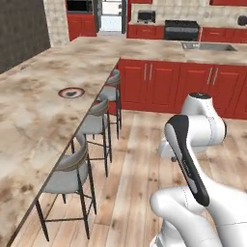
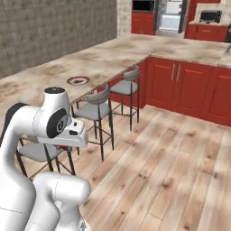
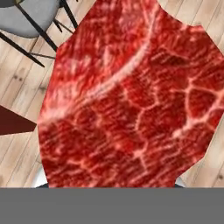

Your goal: Take the steak from the fridge and place it on the digital scale on the counter by the fridge. Wait a few seconds for a reading, then move it to the plate on the dining counter.

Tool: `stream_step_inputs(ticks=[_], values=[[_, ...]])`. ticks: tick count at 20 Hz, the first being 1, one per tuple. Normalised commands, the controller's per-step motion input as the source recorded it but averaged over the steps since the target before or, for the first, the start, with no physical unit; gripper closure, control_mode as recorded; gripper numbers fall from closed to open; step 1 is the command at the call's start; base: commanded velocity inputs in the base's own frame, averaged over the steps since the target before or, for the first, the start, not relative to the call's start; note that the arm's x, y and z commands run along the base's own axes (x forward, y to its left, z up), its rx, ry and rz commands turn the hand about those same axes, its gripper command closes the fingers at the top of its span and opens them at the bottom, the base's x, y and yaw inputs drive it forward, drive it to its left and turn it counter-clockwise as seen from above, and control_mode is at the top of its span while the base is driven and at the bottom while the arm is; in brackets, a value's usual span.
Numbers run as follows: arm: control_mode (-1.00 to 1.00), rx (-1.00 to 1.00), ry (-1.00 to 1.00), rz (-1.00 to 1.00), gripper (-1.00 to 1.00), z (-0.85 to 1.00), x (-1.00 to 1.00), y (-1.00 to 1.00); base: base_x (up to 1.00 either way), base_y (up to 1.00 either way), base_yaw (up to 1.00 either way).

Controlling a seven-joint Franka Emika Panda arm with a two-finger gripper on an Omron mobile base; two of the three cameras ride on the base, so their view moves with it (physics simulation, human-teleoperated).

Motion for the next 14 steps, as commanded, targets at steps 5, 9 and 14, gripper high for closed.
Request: stream_step_inputs(ticks=[5, 9, 14], values=[[1.0, 0.0, 0.0, 0.0, 1.0, 0.0, 0.0, 0.0, 0.74, -0.92, 0.58], [1.0, 0.0, 0.0, 0.0, 1.0, 0.0, 0.0, 0.0, 0.77, -0.85, 0.61], [1.0, 0.0, 0.0, 0.0, 1.0, 0.0, 0.0, 0.0, 0.79, -0.85, 0.6]])
